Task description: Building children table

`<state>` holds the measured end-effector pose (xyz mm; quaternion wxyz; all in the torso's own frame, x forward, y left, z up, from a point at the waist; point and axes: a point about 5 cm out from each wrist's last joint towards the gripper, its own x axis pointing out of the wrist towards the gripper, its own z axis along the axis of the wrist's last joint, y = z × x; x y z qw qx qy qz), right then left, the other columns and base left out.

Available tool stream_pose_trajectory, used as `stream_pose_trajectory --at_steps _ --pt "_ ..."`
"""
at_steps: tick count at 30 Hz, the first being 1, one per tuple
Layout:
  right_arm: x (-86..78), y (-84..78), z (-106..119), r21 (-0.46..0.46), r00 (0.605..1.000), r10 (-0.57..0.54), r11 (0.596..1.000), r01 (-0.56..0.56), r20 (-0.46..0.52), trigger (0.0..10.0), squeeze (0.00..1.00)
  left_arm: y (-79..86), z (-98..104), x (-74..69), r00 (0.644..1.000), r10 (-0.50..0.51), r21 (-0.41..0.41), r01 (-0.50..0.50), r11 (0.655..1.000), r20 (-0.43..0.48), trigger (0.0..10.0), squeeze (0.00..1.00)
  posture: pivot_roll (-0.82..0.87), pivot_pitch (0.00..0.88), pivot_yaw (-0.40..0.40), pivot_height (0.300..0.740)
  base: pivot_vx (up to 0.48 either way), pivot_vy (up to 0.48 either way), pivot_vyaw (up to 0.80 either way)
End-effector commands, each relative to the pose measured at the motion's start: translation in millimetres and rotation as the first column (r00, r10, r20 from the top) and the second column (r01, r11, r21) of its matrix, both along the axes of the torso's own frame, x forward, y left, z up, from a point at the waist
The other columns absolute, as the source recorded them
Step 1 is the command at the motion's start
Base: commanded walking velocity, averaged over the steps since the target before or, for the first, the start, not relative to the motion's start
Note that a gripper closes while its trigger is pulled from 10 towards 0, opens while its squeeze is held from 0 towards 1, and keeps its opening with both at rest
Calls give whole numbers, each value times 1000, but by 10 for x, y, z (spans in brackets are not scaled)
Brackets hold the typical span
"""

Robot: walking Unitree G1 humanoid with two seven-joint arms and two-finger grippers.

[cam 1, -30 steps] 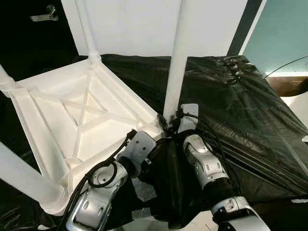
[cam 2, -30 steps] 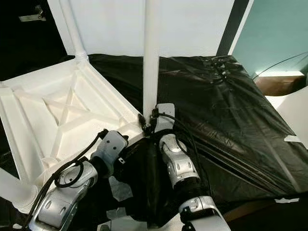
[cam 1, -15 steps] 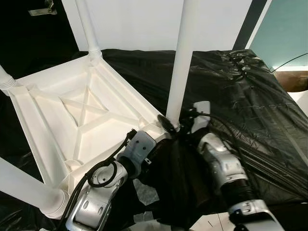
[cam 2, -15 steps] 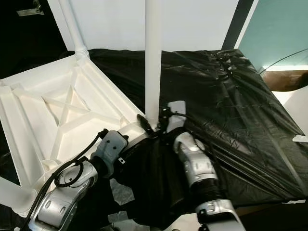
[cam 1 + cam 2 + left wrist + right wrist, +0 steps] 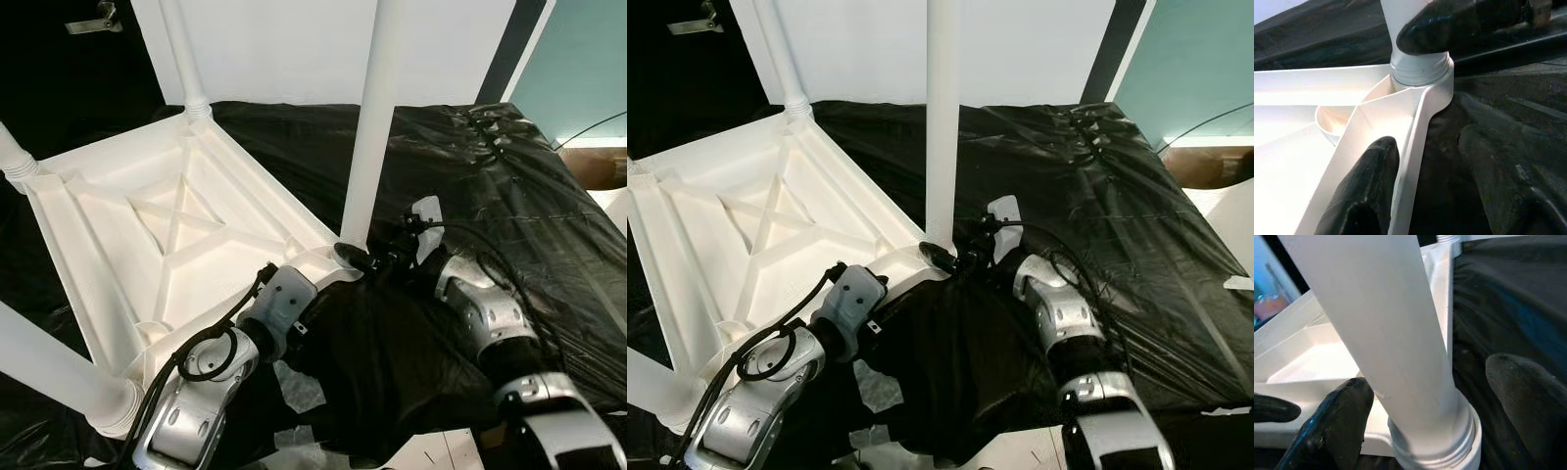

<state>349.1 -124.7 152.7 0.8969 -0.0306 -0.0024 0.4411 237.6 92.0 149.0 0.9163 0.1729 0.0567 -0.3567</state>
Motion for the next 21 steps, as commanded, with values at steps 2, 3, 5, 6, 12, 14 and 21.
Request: stream_pose_trajectory --at_steps 2,3,5,6,12,14,21 --pt "36 42 -5 -62 997 76 995 -76 -1 10000 0 11 -1 0 1000 1 1 -1 1000 -1 10000 0 141 32 -48 740 0 0 0" --pt "36 42 -5 -62 997 76 995 -76 -1 10000 0 11 -1 0 1000 1 1 -1 1000 -1 10000 0 141 32 -48 740 0 0 0" --pt "70 66 4 -95 994 107 990 -107 -8 10000 0 13 3 6 1000 2 1 -2 1000 1 10000 0 146 29 -51 740 0 0 0" --pt "103 85 13 -126 993 119 985 -120 -8 10000 0 16 5 9 1000 5 3 -5 1000 4 10000 0 150 28 -55 740 0 0 0" --pt "134 104 4 -164 989 148 975 -149 -19 2353 0 24 -5 6 1000 19 3 -19 1000 3 10000 0 160 25 -66 740 0 0 0" --pt "139 110 -4 -170 988 151 973 -153 -23 0 0 28 -10 3 1000 25 4 -25 1000 3 10000 0 167 25 -74 740 0 0 0" --pt "138 85 -109 -175 992 108 977 -118 -70 0 0 19 -30 -6 999 41 -8 -41 999 -5 10000 0 162 31 -80 740 0 0 0"
